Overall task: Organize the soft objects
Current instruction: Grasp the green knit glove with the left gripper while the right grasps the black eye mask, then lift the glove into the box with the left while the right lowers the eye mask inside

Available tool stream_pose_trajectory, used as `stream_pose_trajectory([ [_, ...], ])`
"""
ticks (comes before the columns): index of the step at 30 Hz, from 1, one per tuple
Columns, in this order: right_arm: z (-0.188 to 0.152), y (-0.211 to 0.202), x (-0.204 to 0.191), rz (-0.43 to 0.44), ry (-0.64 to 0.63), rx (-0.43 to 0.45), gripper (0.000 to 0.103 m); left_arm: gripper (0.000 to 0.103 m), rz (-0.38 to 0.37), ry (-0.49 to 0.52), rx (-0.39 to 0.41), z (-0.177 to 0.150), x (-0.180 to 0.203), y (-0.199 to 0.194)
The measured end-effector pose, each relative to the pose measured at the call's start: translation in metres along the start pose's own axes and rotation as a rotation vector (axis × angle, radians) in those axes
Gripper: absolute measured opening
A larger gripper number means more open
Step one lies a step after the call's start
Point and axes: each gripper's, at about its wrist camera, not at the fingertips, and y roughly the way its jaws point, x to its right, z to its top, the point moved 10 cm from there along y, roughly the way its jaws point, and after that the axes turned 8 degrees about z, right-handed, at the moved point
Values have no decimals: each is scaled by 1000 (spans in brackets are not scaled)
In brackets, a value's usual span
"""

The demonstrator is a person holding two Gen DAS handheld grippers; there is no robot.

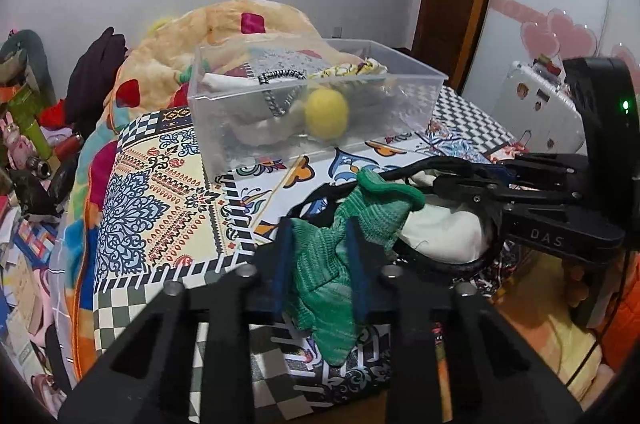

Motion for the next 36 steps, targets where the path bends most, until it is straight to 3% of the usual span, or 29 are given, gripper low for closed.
stream_pose_trajectory([
  [3, 5, -6, 0, -10, -5, 22, 17, 14, 12, -4, 10, 5, -5, -2],
  [13, 42, -29, 2, -42, -19, 127, 16, 13, 38, -35, 93, 34, -20, -20],
  [17, 62, -41, 3, -57, -30, 181, 16, 11, 50, -63, 143, 54, -31, -29],
  [19, 71, -45, 3, -59, -34, 203, 16, 4, 58, -77, 165, 65, -36, -32],
  [24, 96, -60, 0, -68, -46, 271, 15, 4, 52, -121, 215, 93, -47, -38],
  [28, 112, -71, 1, -70, -45, 320, 15, 4, 42, -123, 201, 97, -49, -34],
  [31, 121, -77, 2, -78, -44, 351, 15, 15, 49, -111, 151, 87, -48, -20],
  [34, 130, -81, 4, -91, -44, 376, 15, 35, 54, -102, 85, 70, -45, 0],
  [36, 134, -81, 7, -100, -41, 386, 15, 57, 59, -92, 33, 56, -44, 15],
])
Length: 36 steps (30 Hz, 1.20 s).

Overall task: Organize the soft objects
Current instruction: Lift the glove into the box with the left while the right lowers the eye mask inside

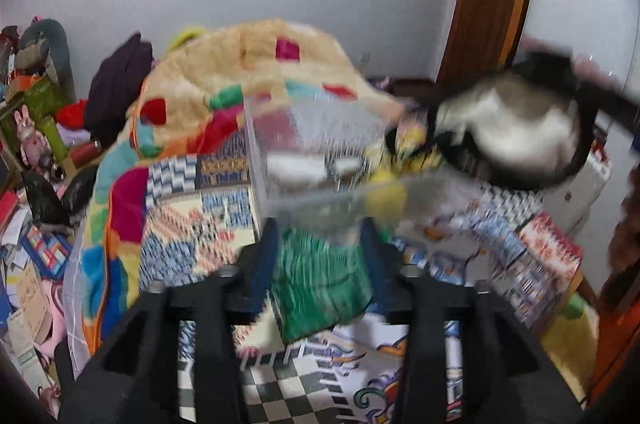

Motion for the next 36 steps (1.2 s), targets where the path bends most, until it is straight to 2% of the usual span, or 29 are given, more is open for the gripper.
stream_pose_trajectory([
  [1, 1, 1, 1, -4, 1, 2, 15, 61, 3, 5, -19, -6, 1, 5],
  [3, 4, 7, 4, -8, 9, 3, 15, 77, 2, 12, -69, -19, 2, 18],
  [4, 4, 8, 5, -8, 11, 3, 15, 80, 1, 11, -97, -24, 3, 24],
  [8, 5, 20, 8, -25, 13, -5, 15, 82, -30, -13, -189, -40, 7, 44],
  [10, 5, 25, 8, -32, 13, -11, 15, 76, -38, -25, -191, -42, 7, 49],
  [11, 5, 28, 9, -36, 13, -14, 15, 65, -45, -27, -190, -43, 8, 50],
  [13, 4, 34, 12, -46, 16, -21, 15, 58, -33, -27, -172, -44, 9, 49],
  [15, 1, 39, 17, -59, 22, -30, 15, 40, -31, -19, -142, -44, 12, 44],
  [18, -8, 49, 27, -81, 37, -66, 15, 29, -22, 15, -112, -46, 18, 35],
  [24, -29, 61, 43, -126, 46, -141, 16, 24, 2, 60, -39, -38, 21, 8],
  [31, -48, 63, 54, -179, 9, -201, 20, 24, -27, -6, 65, 3, 15, -20],
  [34, -54, 64, 57, -188, 3, -234, 35, 24, -28, -18, 92, 21, 15, -21],
  [36, -55, 63, 57, -187, 4, -239, 56, 24, -26, -22, 103, 32, 16, -19],
])
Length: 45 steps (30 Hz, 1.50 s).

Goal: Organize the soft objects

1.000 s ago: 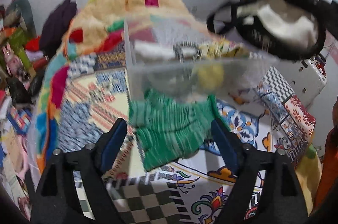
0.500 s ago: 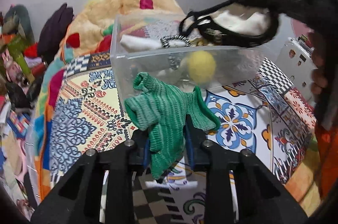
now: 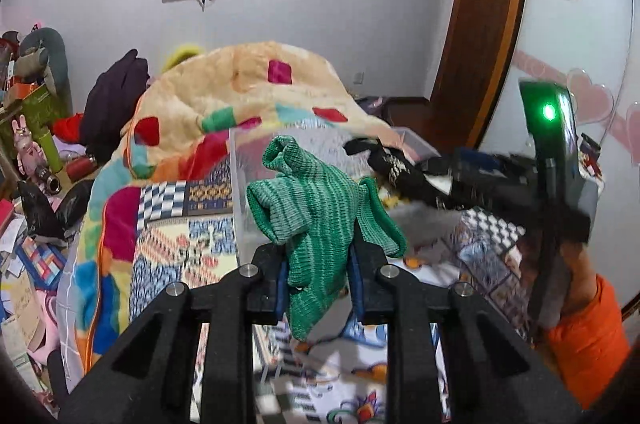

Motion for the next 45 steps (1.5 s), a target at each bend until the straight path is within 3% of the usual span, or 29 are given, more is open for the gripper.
stream_pose_trajectory([
  [3, 2, -8, 1, -12, -11, 27, 69, 24, 4, 1, -2, 10, 2, 10],
  [7, 8, -22, -2, -7, -30, 58, 70, 24, 1, 5, -23, 16, 7, 27],
  [11, 12, -35, -7, 19, -25, 96, 84, 24, 16, 14, -47, 20, 12, 48],
  [14, 13, -42, -11, 36, -27, 113, 84, 24, 25, 22, -77, 18, 13, 64],
  [16, 13, -43, -13, 42, -30, 118, 84, 31, 46, 32, -91, 16, 13, 72],
  [21, 12, -43, -19, 56, -38, 122, 84, 66, 66, 37, -92, 11, 10, 72],
  [25, 12, -46, -23, 59, -40, 129, 84, 68, 75, 60, -71, 11, 9, 60],
  [34, 22, -76, -33, 76, -65, 200, 84, 72, 73, 47, 89, 32, 10, -5],
  [39, 30, -104, -46, 98, -89, 264, 84, 86, 84, 39, 205, 49, 13, -49],
  [43, 31, -122, -56, 132, -88, 300, 84, 88, 90, 37, 272, 57, 16, -74],
  [45, 31, -129, -60, 143, -89, 320, 86, 96, 81, 22, 297, 58, 17, -85],
])
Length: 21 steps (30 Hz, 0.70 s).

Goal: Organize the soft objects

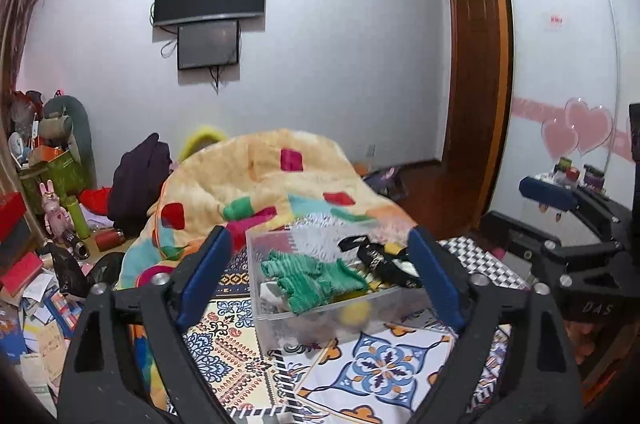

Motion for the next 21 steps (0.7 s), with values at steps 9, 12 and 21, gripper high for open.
stream_pose_trajectory([
  [9, 7, -17, -6, -11, -15, 73, 103, 99, -13, -36, 44, 0, 1, -19],
  [12, 6, -14, -6, -11, -17, 73, 103, 100, -6, -37, 47, -3, 0, -20],
  [21, 2, -15, -8, -7, -11, 67, 103, 101, -23, -50, 33, -9, 0, -17],
])
